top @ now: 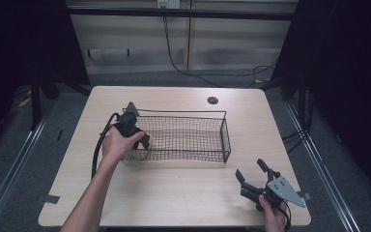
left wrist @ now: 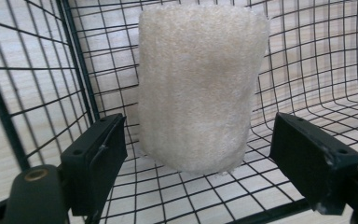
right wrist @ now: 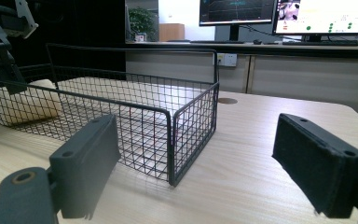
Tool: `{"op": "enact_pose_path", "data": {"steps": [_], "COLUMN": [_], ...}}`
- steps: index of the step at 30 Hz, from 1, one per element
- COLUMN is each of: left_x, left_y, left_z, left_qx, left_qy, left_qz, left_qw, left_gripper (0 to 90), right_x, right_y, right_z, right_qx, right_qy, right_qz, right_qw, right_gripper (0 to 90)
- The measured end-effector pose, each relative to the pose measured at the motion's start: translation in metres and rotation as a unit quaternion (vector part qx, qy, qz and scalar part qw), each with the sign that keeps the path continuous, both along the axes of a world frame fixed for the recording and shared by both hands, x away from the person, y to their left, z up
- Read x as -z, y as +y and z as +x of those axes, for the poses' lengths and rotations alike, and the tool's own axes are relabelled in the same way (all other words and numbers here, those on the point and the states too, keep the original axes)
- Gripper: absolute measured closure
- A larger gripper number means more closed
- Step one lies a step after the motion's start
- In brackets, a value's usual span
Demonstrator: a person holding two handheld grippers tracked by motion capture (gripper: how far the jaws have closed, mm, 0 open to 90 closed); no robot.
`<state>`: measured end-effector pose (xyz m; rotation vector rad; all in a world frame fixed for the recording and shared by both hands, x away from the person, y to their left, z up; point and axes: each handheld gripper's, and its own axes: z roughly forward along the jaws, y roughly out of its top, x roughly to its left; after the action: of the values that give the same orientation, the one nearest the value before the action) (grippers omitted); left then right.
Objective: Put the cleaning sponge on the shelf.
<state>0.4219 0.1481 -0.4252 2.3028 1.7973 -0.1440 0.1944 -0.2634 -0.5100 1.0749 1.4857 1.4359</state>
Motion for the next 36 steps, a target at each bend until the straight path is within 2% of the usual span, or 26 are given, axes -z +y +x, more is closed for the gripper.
{"op": "enact_pose_path", "data": {"steps": [1,7,13,18,21,22,23,28,32,36], "left_x": [-0.001,-0.007,-0.01,-0.011,-0.013,-0.015,-0.017,-0.026,-0.03,-0.031], "left_y": [0.001,0.004,0.008,0.012,0.017,0.019,0.02,0.027,0.03,0.033], "left_z": [-0.001,-0.003,-0.005,-0.01,-0.012,-0.013,-0.015,-0.019,-0.023,-0.026], "left_qx": [0.007,0.011,0.021,0.03,0.029,0.039,0.039,0.043,0.053,0.074], "left_qy": [-0.003,-0.018,-0.027,-0.041,-0.06,-0.07,-0.073,-0.1,-0.105,-0.11], "left_qz": [-0.006,-0.035,-0.047,-0.065,-0.079,-0.087,-0.092,-0.107,-0.108,-0.114], "left_qw": [1.0,0.9992,0.9983,0.9966,0.9946,0.993,0.9923,0.9883,0.9872,0.9845], "left_gripper": [18.4,18.4,18.3,18.2,18.2,18.3,18.2,17.9,17.8,18.0], "right_x": [0.0,0.0,0.0,0.0,0.0,0.0,0.0,0.0,0.0,0.0], "right_y": [0.0,0.0,0.0,0.0,0.0,0.0,0.0,0.0,0.0,0.0], "right_z": [0.0,0.0,0.0,0.0,0.0,0.0,0.0,0.0,0.0,0.0], "right_qx": [0.0,0.0,0.0,0.0,0.0,0.0,0.001,0.0,0.0,0.0], "right_qy": [0.0,0.0,0.0,0.001,0.0,0.001,0.001,0.002,0.002,0.003], "right_qz": [0.0,0.0,0.0,0.001,0.0,0.001,0.0,0.001,0.0,0.001], "right_qw": [1.0,1.0,1.0,1.0,1.0,1.0,1.0,1.0,1.0,1.0], "right_gripper": [13.9,13.9,13.9,13.9,13.9,13.9,13.9,13.8,13.9,13.9]}}
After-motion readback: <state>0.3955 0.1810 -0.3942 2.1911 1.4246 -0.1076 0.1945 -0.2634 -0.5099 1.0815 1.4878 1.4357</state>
